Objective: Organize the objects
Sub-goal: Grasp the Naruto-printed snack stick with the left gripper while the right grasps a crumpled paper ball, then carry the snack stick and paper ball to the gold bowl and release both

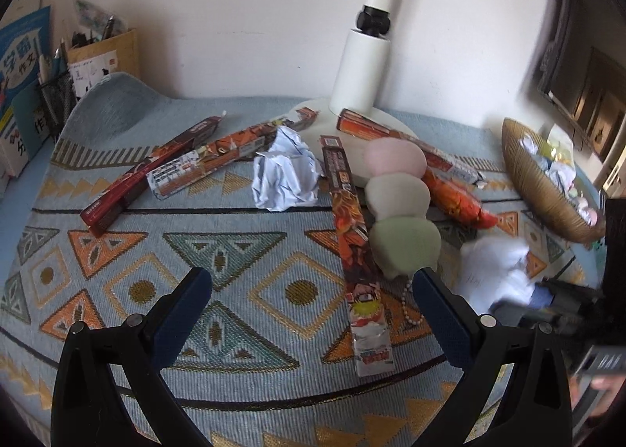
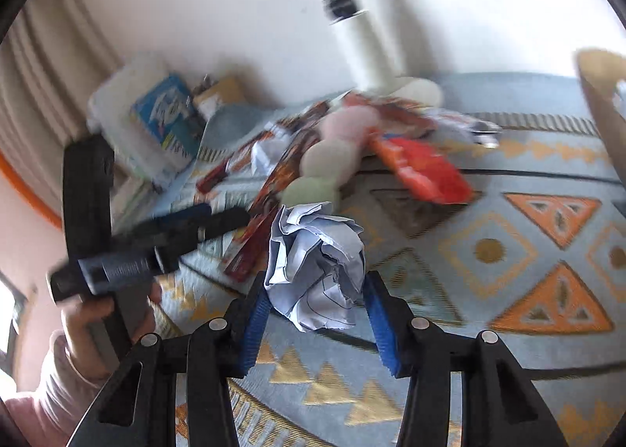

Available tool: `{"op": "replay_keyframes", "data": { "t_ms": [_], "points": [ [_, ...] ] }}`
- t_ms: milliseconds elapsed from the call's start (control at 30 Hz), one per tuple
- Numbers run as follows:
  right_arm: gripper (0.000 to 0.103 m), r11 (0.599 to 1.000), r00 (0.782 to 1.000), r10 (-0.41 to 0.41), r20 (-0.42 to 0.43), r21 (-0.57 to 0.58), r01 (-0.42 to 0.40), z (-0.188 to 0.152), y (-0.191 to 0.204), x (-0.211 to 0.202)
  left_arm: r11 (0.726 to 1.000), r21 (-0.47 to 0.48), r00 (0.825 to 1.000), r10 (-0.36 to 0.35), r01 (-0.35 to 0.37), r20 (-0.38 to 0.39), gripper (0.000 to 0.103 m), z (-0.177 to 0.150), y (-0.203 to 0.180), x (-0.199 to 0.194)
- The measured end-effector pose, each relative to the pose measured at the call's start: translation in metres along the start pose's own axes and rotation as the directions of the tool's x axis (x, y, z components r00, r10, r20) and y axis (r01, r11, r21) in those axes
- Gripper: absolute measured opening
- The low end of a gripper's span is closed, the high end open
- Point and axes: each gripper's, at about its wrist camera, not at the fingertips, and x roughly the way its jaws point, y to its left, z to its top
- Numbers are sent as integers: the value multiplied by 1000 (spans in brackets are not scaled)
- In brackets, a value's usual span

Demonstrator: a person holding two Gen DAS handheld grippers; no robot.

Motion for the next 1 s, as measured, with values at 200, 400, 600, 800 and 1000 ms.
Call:
{"op": "replay_keyframes", "data": {
  "t_ms": [200, 400, 600, 800, 1000],
  "points": [
    [47, 990, 997, 66, 30, 121, -69, 1, -21, -4, 997, 64, 993, 47, -40, -112, 102, -1, -13, 23],
    [47, 990, 997, 66, 31, 124, -70, 0, -21, -8, 990, 106, 987, 108, -96, -122, 103, -2, -19, 31],
    [48, 989, 997, 67, 25, 132, -70, 0, -24, -5, 990, 106, 987, 108, -95, -122, 103, -2, -16, 32],
    [48, 988, 998, 64, 25, 142, -67, -1, -26, -6, 993, 90, 989, 88, -77, -116, 98, -2, -12, 31],
    [48, 987, 998, 63, 24, 145, -66, -1, -28, -6, 999, 47, 998, -16, 19, -60, 15, -4, 0, 19]
  ]
}}
